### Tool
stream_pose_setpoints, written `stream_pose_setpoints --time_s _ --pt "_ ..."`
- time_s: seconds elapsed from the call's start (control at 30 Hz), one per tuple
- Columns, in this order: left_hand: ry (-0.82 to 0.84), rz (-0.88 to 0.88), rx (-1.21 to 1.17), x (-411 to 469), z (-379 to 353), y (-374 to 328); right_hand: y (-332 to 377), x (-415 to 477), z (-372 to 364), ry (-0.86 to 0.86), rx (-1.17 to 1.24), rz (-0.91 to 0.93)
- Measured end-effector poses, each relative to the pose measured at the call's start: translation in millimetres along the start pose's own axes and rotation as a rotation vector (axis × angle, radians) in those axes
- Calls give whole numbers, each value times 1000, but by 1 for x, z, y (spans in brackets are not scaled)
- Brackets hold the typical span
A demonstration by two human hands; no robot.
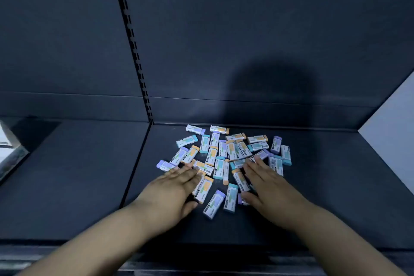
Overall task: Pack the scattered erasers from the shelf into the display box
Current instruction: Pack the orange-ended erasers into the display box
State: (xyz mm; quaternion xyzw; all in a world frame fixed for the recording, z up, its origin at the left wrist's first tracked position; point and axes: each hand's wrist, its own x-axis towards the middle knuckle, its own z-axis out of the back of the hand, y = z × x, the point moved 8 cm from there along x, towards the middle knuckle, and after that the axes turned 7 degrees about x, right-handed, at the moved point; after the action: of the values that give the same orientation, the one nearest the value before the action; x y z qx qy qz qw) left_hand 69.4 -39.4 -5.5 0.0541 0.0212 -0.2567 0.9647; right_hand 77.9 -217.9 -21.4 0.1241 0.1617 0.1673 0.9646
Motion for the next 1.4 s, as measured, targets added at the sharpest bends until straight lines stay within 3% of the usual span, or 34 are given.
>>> stream_pose_setpoints --time_s 0.03,0.13,0.2,0.3,0.47,0.7,1.07,1.4 --pt "-85 -24 -8 2 2 -1 2 2 -1 0 -14 15" --pt "4 -49 -78 6 -15 -3 0 5 -6 25 -31 15" --pt "-68 -104 -44 9 -13 -5 1 9 -5 17 -16 33" --pt "66 -81 8 12 -21 -1 2 13 3 -45 -5 96" --pt "-31 -79 -103 18 -16 -4 5 20 14 -58 25 157" --pt "-7 -65 -246 33 -17 -9 -5 25 13 11 95 127" --pt "51 -27 -437 37 -19 -4 5 33 17 -25 57 156" --pt "-124 -47 -699 20 5 3 8 35 16 -26 79 173"
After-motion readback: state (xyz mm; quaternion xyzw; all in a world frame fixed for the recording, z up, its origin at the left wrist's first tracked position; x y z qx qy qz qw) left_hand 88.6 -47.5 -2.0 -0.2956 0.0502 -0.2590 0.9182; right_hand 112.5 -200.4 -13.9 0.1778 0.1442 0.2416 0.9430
